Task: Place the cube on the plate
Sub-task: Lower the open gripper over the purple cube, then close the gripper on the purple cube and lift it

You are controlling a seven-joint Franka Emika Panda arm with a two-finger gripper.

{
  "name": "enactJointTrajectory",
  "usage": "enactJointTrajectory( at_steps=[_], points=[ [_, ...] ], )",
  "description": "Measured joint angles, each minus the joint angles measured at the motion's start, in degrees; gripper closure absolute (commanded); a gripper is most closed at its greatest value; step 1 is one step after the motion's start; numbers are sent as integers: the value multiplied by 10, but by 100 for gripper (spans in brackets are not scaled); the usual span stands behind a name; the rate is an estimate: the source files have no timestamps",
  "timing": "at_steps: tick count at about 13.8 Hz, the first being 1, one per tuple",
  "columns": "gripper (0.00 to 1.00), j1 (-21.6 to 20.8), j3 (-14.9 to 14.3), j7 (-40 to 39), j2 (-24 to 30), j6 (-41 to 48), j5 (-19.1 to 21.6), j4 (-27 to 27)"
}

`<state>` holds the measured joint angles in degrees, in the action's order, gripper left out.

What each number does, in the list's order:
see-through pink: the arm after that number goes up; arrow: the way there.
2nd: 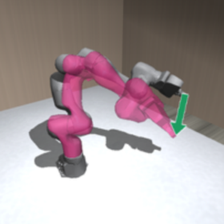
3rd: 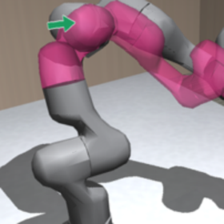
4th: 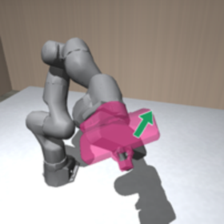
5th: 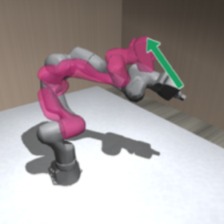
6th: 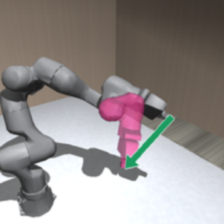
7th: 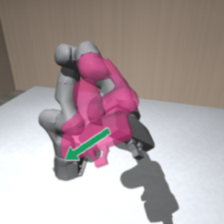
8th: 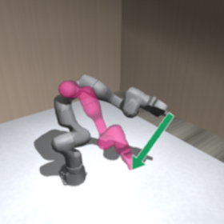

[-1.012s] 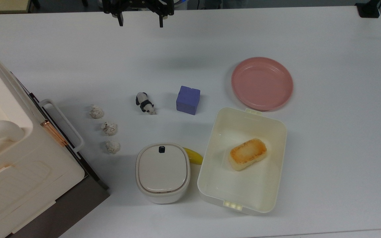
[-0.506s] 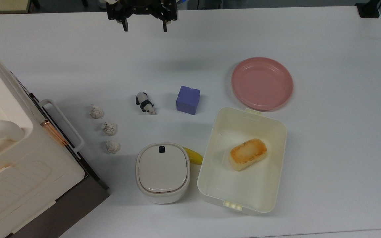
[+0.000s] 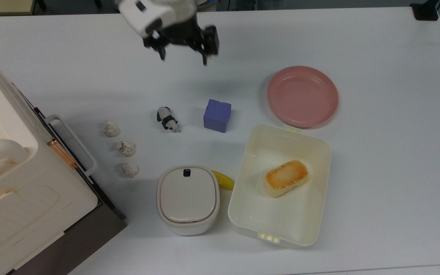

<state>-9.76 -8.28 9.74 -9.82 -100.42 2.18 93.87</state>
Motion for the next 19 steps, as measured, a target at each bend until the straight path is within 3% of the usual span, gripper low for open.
enactJointTrajectory(
  at_steps=[6, 12, 13, 14, 16, 17, 19],
  points=[
    [0, -50, 4, 70, -103, -105, 0, 11],
    [0, -56, 5, 71, -142, -161, -12, 40],
    [6, -58, 5, 71, -148, -178, -15, 55],
    [23, -59, 5, 71, -151, -184, -16, 62],
    [81, -61, 5, 71, -153, -185, -16, 67],
    [91, -62, 5, 71, -153, -185, -16, 67],
    [95, -62, 5, 71, -151, -185, -16, 67]
  ],
)
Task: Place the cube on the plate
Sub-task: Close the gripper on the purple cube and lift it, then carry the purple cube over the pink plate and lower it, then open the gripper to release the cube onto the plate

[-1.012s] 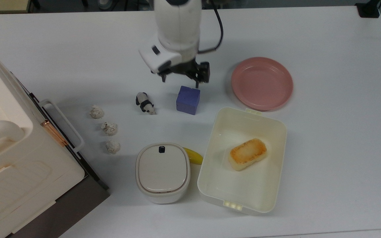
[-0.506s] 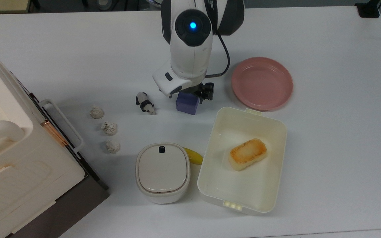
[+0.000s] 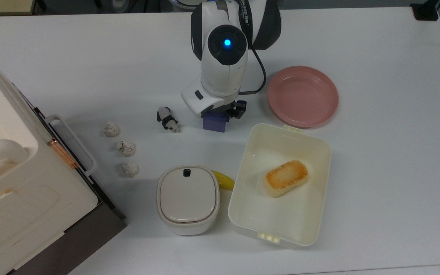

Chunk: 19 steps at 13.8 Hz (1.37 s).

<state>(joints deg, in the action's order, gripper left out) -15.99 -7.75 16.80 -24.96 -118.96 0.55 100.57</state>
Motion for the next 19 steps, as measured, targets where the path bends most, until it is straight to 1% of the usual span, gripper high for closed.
enactJointTrajectory(
  at_steps=[2, 3, 4, 5, 7, 9, 10, 11, 12, 15, 16, 17, 19],
  points=[
    [95, 0, 3, 0, 3, 8, 0, 0],
    [95, 0, 9, 0, 7, 19, 0, -1],
    [95, -2, 23, 1, 16, 33, 0, -2],
    [93, -4, 32, 2, 25, 47, 0, -4],
    [83, -20, 43, 4, 51, 94, 1, -16],
    [71, -47, 48, 25, 76, 120, 6, -28],
    [63, -62, 50, 44, 83, 121, 6, -32],
    [60, -78, 52, 63, 85, 120, 6, -33],
    [57, -95, 55, 81, 82, 114, 6, -34],
    [37, -139, 57, 137, 54, 82, 0, -34],
    [28, -149, 57, 154, 42, 69, -5, -34],
    [0, -155, 57, 169, 30, 57, -11, -35],
    [0, -161, 57, 189, 10, 39, -18, -36]
  ],
)
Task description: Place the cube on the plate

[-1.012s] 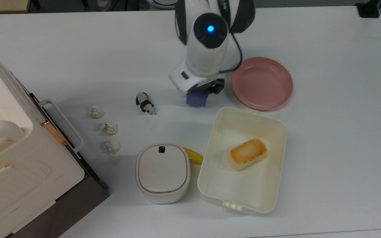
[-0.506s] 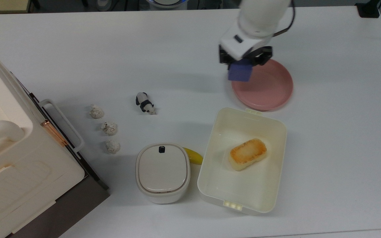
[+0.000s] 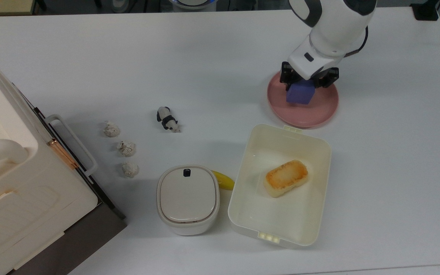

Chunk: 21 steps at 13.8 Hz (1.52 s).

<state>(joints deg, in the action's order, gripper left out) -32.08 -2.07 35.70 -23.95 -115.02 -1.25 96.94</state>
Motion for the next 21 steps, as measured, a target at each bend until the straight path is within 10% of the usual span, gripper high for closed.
enactJointTrajectory(
  at_steps=[7, 14, 21],
  points=[
    [0, 28, -1, -10, 50, 108, -4, -56],
    [0, 244, 8, -247, 175, 234, -5, -91],
    [0, 303, -23, -322, 168, 234, -5, -90]
  ],
)
